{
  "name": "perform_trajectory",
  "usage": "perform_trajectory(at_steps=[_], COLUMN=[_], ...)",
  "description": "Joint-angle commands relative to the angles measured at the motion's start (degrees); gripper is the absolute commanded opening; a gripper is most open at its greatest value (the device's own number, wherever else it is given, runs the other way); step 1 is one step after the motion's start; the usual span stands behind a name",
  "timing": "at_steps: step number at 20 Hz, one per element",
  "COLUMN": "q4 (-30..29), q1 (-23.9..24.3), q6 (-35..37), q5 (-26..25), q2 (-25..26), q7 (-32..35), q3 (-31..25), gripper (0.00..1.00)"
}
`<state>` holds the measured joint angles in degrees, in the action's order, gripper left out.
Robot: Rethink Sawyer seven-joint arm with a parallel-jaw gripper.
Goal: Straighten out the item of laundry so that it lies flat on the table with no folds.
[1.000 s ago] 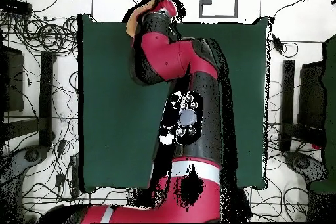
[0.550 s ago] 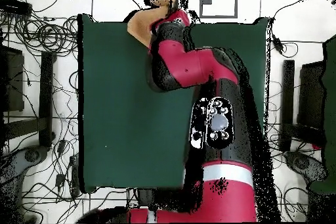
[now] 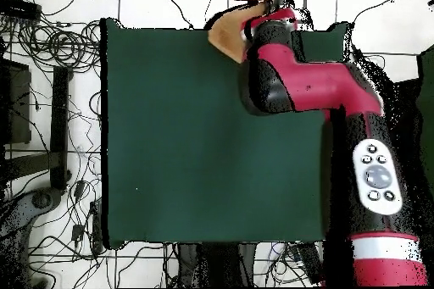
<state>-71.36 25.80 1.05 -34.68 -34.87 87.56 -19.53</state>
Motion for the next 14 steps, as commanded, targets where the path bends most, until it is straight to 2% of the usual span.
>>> perform_trajectory(at_steps=[1, 5, 14], q4=[-9.11, -8.68, -8.51], q1=[5.92, 8.3, 9.01], q6=[12.69, 13.46, 14.79], q5=[-2.99, -5.25, -9.49], q2=[-2.65, -1.17, -0.28], q7=[-13.39, -14.84, -13.29], q3=[-17.88, -20.85, -22.62], gripper=[0.0, 0.0, 0.0])
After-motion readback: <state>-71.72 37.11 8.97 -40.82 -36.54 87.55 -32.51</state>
